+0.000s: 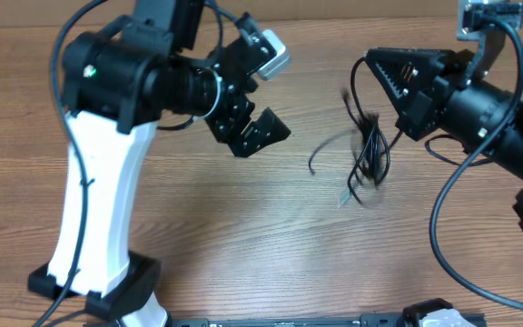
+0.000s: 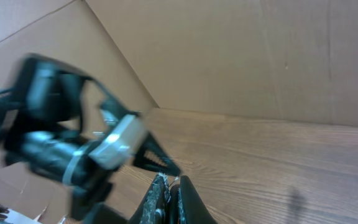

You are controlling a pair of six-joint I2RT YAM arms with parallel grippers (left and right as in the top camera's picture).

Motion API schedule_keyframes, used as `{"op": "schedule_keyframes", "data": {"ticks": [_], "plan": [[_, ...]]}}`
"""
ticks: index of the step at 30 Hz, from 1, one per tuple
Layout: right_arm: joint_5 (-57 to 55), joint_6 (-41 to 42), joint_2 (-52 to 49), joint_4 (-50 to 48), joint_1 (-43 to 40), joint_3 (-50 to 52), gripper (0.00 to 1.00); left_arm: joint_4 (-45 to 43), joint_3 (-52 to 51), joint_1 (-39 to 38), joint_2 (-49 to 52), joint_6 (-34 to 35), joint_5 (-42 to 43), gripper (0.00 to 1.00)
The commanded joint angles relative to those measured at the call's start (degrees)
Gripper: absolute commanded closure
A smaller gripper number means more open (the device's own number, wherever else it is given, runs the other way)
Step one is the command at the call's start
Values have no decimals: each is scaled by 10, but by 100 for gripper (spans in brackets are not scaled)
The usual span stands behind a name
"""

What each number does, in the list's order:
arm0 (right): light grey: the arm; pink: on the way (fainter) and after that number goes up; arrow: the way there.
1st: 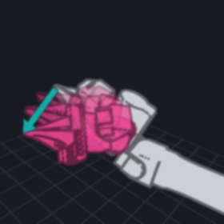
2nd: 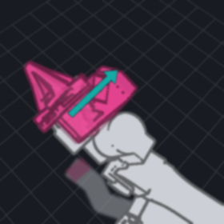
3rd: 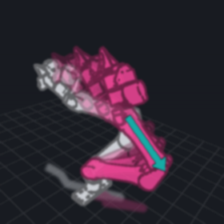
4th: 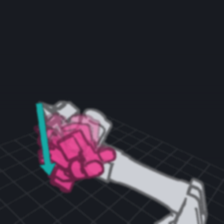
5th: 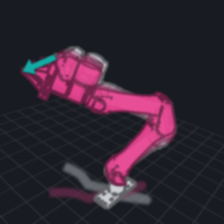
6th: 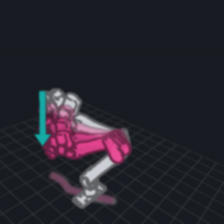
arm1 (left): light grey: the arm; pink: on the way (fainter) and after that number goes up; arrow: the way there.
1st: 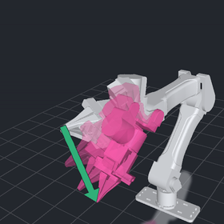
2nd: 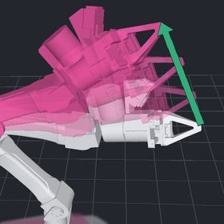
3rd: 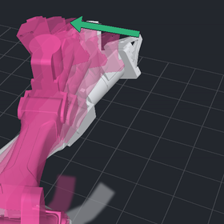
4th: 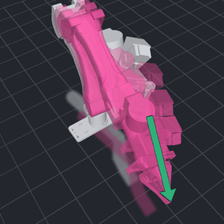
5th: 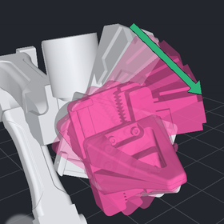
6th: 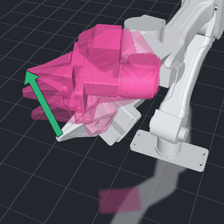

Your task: Untangle cables

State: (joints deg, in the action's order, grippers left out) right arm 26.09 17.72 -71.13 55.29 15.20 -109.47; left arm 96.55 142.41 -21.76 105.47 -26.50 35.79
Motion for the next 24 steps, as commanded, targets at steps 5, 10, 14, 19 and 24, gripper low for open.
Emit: {"op": "schedule_keyframes", "data": {"ticks": [5,10,14,19,24], "plan": [[5,-7,35,-9,2,-9,96,2,-2,-10,81,-108,73,4],[5,-7,51,-9,2,-9,96,2,-2,-27,120,-155,101,6],[5,-7,59,-6,2,-9,96,-10,-2,-58,151,-211,123,16],[5,-7,63,-5,2,-9,96,-36,-2,-88,181,-211,130,20],[5,-7,63,-5,2,-9,96,-41,-2,-98,194,-214,169,19]]}}
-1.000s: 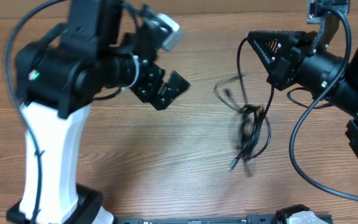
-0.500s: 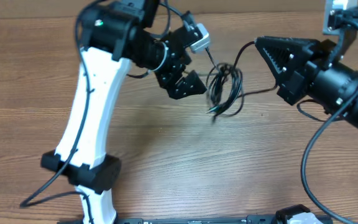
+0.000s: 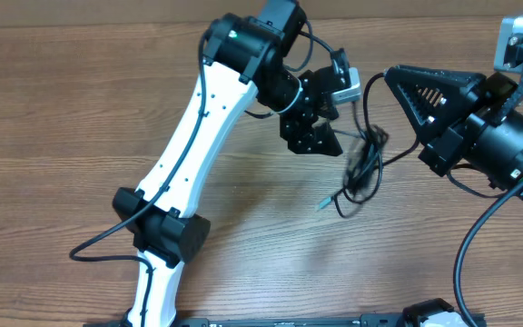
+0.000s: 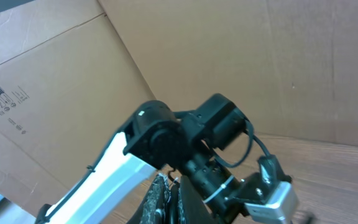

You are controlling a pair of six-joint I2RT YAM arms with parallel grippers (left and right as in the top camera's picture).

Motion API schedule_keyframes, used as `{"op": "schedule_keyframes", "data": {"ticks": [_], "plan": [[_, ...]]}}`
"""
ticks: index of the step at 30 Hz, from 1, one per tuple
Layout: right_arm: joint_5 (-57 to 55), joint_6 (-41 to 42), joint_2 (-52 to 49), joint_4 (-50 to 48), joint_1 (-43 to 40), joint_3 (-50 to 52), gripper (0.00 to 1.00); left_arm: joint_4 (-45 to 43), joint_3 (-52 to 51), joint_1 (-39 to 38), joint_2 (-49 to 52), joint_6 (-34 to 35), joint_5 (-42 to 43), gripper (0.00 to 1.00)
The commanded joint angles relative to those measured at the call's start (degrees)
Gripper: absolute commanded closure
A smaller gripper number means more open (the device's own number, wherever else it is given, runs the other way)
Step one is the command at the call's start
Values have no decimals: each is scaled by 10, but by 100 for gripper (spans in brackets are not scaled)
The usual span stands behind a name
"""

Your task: Untangle cables

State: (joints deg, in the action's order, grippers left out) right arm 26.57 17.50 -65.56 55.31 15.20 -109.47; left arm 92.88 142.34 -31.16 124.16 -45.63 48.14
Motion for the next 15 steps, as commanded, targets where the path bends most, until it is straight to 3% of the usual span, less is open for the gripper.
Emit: {"op": "schedule_keyframes", "data": {"ticks": [1,2,3,4,8,13,15], "plan": [[1,-5,7,-5,2,-9,96,-5,-1,-4,7,-26,55,19],[1,-5,7,-4,2,-9,96,-7,-1,-4,7,-27,64,26],[1,-9,7,-3,2,-9,96,-11,-1,-4,7,-27,70,46],[0,-14,7,0,2,-9,96,-17,-1,-3,7,-26,70,96],[-22,-19,7,18,2,-9,96,-15,0,1,5,10,40,96],[-97,-57,4,47,2,-9,96,38,25,44,-26,101,-96,96],[-133,-58,-4,49,2,-9,96,39,29,78,-60,177,-164,96]]}}
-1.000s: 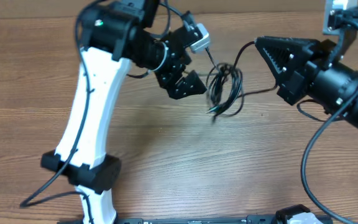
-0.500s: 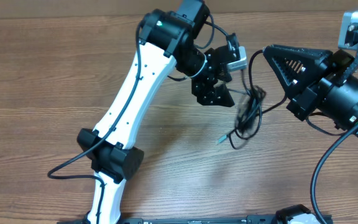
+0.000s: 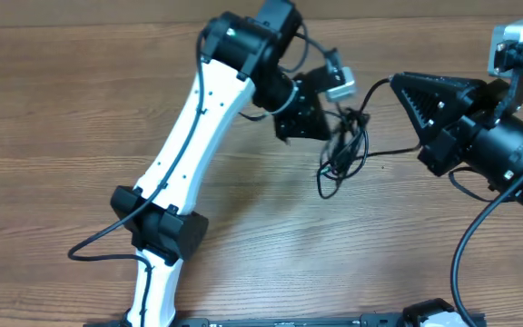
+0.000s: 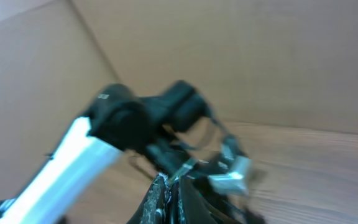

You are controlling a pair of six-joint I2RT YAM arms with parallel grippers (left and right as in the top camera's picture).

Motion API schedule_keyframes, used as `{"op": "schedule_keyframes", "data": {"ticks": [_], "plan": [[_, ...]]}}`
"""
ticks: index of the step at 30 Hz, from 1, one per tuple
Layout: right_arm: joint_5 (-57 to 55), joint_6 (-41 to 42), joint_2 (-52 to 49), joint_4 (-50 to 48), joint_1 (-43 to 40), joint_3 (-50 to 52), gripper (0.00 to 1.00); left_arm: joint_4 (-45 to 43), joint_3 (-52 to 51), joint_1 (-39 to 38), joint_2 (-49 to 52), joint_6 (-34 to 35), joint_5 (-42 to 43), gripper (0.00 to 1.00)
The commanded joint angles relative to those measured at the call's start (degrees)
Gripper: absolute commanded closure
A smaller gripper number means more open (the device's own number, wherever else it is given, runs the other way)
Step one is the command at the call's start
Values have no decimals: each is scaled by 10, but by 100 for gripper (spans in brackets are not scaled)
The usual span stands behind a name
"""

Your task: Untangle cables

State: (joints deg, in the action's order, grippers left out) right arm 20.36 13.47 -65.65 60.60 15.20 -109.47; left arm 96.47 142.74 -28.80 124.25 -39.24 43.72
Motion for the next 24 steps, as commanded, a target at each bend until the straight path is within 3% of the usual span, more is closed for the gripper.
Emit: {"op": "schedule_keyframes", "data": {"ticks": [1,5,14,19,24], "plan": [[-81,-18,-5,-5,2,-9,96,3,25,63,-69,125,-134,96],[-184,-18,-28,2,-33,-9,96,3,25,163,-167,195,-163,96],[-85,-16,-81,-2,-287,-8,96,3,25,404,-340,251,-171,96],[10,-14,-127,-1,-427,-8,96,3,25,428,-378,251,-176,96],[14,-16,-164,0,-469,-7,96,3,25,428,-384,272,-231,96]]}}
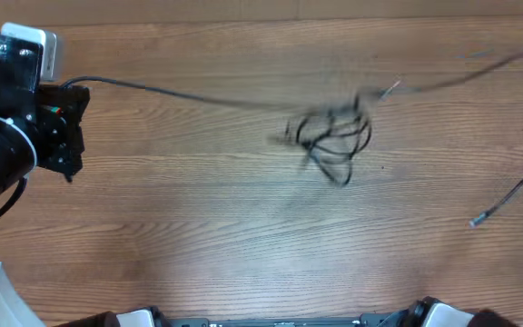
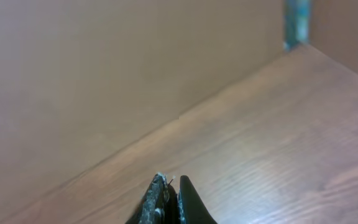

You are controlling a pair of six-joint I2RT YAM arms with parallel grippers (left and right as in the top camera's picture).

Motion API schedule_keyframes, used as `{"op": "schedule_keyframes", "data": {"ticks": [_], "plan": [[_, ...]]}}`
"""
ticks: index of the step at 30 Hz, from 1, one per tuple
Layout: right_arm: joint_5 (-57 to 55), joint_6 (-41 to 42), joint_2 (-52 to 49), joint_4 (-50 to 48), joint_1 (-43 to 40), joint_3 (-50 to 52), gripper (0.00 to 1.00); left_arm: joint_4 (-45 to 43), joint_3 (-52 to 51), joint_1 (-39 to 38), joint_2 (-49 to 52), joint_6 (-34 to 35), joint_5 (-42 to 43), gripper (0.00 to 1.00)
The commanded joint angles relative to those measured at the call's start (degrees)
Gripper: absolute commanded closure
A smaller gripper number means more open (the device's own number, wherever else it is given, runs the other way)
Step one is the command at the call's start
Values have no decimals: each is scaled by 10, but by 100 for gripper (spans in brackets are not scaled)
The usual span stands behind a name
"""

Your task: Untangle cables

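Observation:
A knot of thin black cable (image 1: pixel 334 136) hangs blurred over the middle of the wooden table (image 1: pixel 198 236). One strand runs taut from it left to my left gripper (image 1: pixel 78 91), which appears shut on that strand at the far left edge. Another strand runs up and right out of the overhead view. My right arm is outside the overhead view. In the right wrist view my right gripper (image 2: pixel 171 182) is shut with a thin wire showing between its tips. A loose cable end (image 1: pixel 514 186) with a small plug (image 1: pixel 475 221) lies at the right.
A cardboard wall (image 2: pixel 104 74) stands behind the table's far edge in the right wrist view. The arm bases show as dark shapes along the bottom edge (image 1: pixel 289 321) of the overhead view.
My left gripper was at the knot in the middle and is now far left with a strand stretched behind it. My right arm has left the overhead view. The knot is spread wider.
My right gripper held the bundle dangling at the right while my left gripper was apart from it. Then my left gripper was next to the bundle, then on it. Now the arms are far apart and the cable is stretched between them.

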State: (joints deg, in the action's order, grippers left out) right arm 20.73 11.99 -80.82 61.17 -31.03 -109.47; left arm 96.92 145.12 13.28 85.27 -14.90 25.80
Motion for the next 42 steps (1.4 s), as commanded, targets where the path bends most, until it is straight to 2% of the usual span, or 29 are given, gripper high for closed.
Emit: {"op": "schedule_keyframes", "data": {"ticks": [1,4,8,14,16,20,26,28,32,35,37,42], "plan": [[-13,-1,-21,-6,-7,-7,96,-1,1,7,5,37,-66,96],[-45,-1,-48,-8,-8,-7,96,-1,1,7,3,39,-82,96],[-46,15,-73,-9,-9,-7,96,-2,1,7,2,83,-145,96],[-40,19,-89,-37,-15,-8,96,-2,1,7,-8,177,-291,96],[6,19,-87,-35,-15,-8,96,-3,1,7,-15,177,-278,96],[160,15,-83,-35,21,-8,96,-12,1,6,-14,156,-186,96],[148,-34,-70,-5,153,-8,96,-44,1,-23,4,149,-63,96],[110,-34,-60,-1,201,-8,96,-64,1,-56,15,151,-34,96],[67,-34,-38,3,242,-8,96,-123,1,-151,37,180,-18,96],[63,-34,-24,16,251,-8,96,-179,1,-227,54,203,-18,96],[63,-36,-11,38,265,-8,96,-239,1,-305,72,232,-20,96],[63,-47,-4,57,269,-8,96,-309,1,-396,116,268,-46,96]]}}
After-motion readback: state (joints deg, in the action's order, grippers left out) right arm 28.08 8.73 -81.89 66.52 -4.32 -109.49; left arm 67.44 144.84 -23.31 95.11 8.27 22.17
